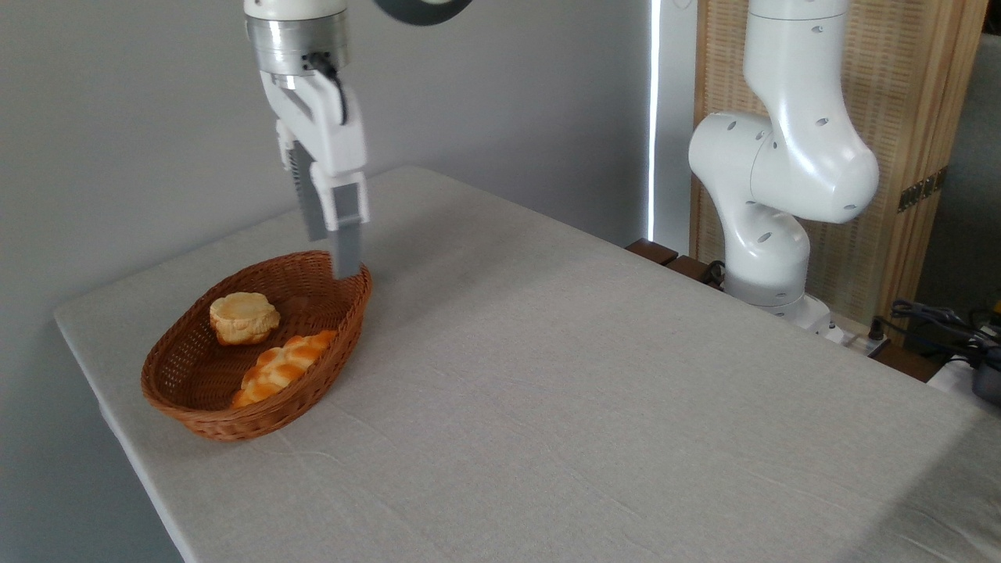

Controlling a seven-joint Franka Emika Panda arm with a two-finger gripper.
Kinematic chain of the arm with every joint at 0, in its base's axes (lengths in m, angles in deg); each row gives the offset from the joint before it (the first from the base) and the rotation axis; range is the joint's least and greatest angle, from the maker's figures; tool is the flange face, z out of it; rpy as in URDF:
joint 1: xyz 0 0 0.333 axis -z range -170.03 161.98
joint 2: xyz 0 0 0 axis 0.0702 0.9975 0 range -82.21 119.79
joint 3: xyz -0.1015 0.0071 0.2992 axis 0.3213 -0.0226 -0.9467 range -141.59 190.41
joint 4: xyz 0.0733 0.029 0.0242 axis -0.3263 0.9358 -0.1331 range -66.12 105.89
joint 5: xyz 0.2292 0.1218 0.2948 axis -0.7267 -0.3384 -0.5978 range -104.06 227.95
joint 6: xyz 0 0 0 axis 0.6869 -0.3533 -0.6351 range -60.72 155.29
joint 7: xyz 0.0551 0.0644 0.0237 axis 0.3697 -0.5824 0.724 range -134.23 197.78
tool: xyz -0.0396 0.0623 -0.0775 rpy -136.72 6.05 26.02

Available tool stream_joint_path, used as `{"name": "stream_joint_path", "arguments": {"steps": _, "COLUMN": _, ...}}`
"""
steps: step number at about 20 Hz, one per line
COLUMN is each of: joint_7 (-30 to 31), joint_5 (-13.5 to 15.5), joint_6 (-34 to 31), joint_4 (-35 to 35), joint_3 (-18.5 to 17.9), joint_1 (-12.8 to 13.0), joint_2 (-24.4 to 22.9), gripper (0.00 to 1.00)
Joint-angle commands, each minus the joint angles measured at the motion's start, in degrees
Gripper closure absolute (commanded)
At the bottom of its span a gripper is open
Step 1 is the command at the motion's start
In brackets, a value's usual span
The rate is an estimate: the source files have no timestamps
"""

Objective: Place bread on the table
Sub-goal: 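Lower the open gripper down onto the round bun in the basket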

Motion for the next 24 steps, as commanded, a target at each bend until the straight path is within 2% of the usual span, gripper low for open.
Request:
{"name": "stream_joint_path", "arguments": {"steps": 1, "joint_7": -0.1, "joint_5": 0.9, "joint_6": 4.6, "joint_4": 0.4, "joint_3": 3.9, "joint_1": 0.0, "joint_2": 1.2, "gripper": 0.0}}
{"name": "stream_joint_path", "arguments": {"steps": 6, "joint_7": -0.1, "joint_5": 0.9, "joint_6": 13.3, "joint_4": 2.2, "joint_3": 7.8, "joint_1": 0.0, "joint_2": 2.8, "gripper": 0.0}}
{"name": "stream_joint_path", "arguments": {"steps": 12, "joint_7": -0.1, "joint_5": 0.4, "joint_6": 24.3, "joint_4": 2.2, "joint_3": 12.2, "joint_1": 0.0, "joint_2": 9.9, "gripper": 0.0}}
{"name": "stream_joint_path", "arguments": {"steps": 17, "joint_7": -0.1, "joint_5": 0.0, "joint_6": 30.2, "joint_4": 2.1, "joint_3": 13.5, "joint_1": 0.8, "joint_2": 14.8, "gripper": 0.0}}
{"name": "stream_joint_path", "arguments": {"steps": 18, "joint_7": -0.2, "joint_5": -0.6, "joint_6": 30.6, "joint_4": 2.1, "joint_3": 13.9, "joint_1": 0.8, "joint_2": 15.4, "gripper": 0.0}}
{"name": "stream_joint_path", "arguments": {"steps": 21, "joint_7": 0.7, "joint_5": -5.6, "joint_6": 32.5, "joint_4": 1.8, "joint_3": 14.1, "joint_1": 1.6, "joint_2": 18.7, "gripper": 0.0}}
{"name": "stream_joint_path", "arguments": {"steps": 24, "joint_7": 0.6, "joint_5": -6.7, "joint_6": 34.2, "joint_4": 1.6, "joint_3": 14.1, "joint_1": 2.3, "joint_2": 20.9, "gripper": 0.0}}
